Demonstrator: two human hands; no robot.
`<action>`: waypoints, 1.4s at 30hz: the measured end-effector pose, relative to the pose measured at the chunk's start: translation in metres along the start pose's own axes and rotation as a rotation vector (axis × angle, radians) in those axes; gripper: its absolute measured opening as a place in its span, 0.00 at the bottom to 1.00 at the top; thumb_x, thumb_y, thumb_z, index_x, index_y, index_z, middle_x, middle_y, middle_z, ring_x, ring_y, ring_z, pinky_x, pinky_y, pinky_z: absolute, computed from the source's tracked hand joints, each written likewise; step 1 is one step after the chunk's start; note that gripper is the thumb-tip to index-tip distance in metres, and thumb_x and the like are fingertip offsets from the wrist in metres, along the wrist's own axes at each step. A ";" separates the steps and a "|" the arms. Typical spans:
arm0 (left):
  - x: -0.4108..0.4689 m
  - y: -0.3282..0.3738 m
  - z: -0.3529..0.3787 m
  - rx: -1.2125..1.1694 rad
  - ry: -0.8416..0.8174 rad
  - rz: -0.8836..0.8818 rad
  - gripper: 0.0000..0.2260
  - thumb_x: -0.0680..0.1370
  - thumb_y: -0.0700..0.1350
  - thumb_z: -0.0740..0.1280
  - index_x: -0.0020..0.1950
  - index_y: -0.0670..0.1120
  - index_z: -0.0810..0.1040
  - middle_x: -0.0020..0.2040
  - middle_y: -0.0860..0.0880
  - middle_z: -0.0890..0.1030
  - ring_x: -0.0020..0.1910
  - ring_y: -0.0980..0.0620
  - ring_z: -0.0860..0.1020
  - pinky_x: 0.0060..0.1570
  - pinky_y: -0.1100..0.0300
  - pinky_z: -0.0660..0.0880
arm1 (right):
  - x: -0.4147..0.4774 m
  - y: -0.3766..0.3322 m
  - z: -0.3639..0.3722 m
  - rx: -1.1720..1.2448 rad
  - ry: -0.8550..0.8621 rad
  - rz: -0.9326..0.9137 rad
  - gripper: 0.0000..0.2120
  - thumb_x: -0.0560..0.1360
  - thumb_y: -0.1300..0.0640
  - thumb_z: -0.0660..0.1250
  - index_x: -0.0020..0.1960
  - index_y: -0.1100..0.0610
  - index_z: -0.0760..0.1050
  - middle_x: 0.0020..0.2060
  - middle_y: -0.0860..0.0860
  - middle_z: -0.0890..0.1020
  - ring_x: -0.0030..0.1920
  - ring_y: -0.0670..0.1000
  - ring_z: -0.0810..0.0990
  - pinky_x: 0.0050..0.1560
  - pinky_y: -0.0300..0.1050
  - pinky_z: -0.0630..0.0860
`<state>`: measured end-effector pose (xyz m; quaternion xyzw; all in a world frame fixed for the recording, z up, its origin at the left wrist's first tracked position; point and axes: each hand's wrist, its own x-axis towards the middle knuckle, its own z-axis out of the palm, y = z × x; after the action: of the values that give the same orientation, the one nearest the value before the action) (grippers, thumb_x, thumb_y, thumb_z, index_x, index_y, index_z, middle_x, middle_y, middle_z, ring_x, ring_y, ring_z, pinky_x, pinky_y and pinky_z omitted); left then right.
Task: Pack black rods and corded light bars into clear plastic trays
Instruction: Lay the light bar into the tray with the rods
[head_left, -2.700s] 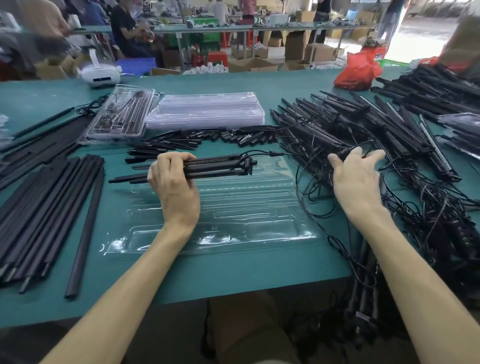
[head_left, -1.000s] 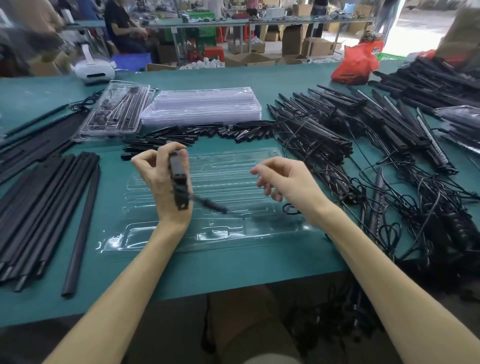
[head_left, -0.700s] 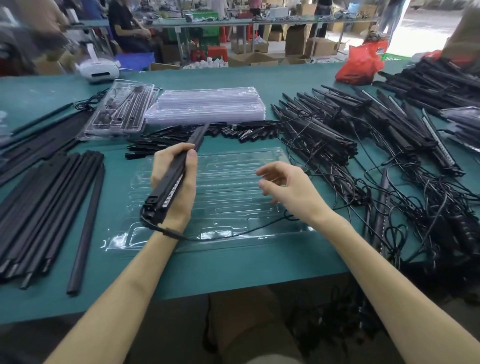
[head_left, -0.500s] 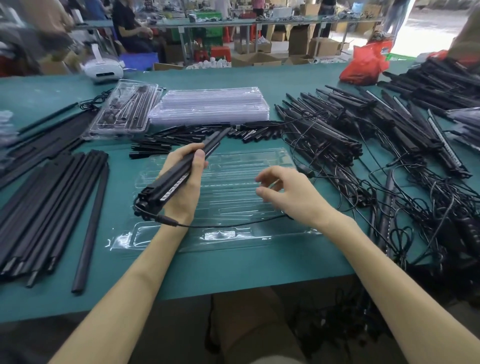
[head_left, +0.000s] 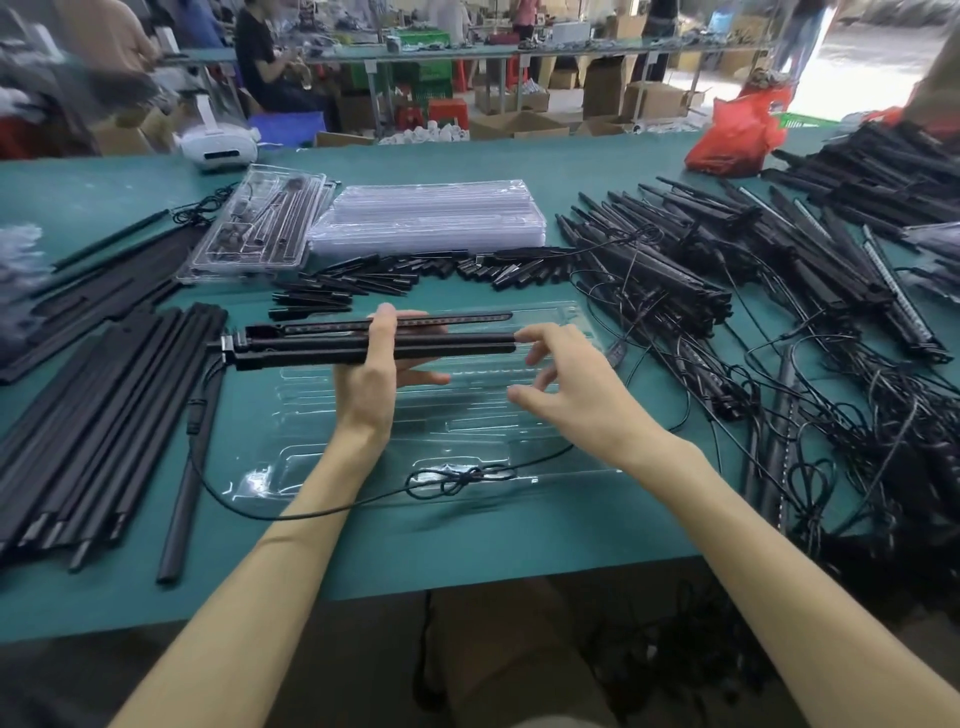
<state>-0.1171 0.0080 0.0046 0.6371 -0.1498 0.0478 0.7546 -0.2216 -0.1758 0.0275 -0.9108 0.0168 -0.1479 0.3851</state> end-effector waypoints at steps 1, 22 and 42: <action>0.000 0.000 -0.001 -0.010 -0.026 0.000 0.20 0.83 0.57 0.59 0.49 0.48 0.86 0.48 0.43 0.87 0.41 0.38 0.86 0.37 0.47 0.84 | 0.000 0.002 0.002 -0.002 0.013 0.014 0.24 0.77 0.58 0.72 0.71 0.54 0.68 0.56 0.50 0.71 0.44 0.47 0.78 0.50 0.25 0.68; -0.010 0.009 0.002 0.042 -0.238 -0.053 0.23 0.81 0.56 0.57 0.54 0.38 0.81 0.49 0.38 0.85 0.39 0.36 0.85 0.32 0.49 0.80 | -0.009 0.023 0.001 -0.305 0.202 0.078 0.18 0.79 0.52 0.68 0.68 0.51 0.72 0.55 0.48 0.74 0.48 0.53 0.77 0.52 0.53 0.76; 0.000 0.008 -0.004 0.073 -0.441 -0.097 0.32 0.66 0.68 0.73 0.57 0.43 0.81 0.31 0.51 0.79 0.26 0.50 0.78 0.30 0.57 0.80 | -0.010 0.033 0.001 -0.109 0.360 0.134 0.10 0.78 0.52 0.71 0.53 0.44 0.70 0.53 0.48 0.70 0.38 0.40 0.77 0.47 0.44 0.72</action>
<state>-0.1189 0.0138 0.0117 0.6656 -0.2784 -0.1237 0.6813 -0.2277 -0.1971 0.0008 -0.8859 0.1541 -0.2813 0.3352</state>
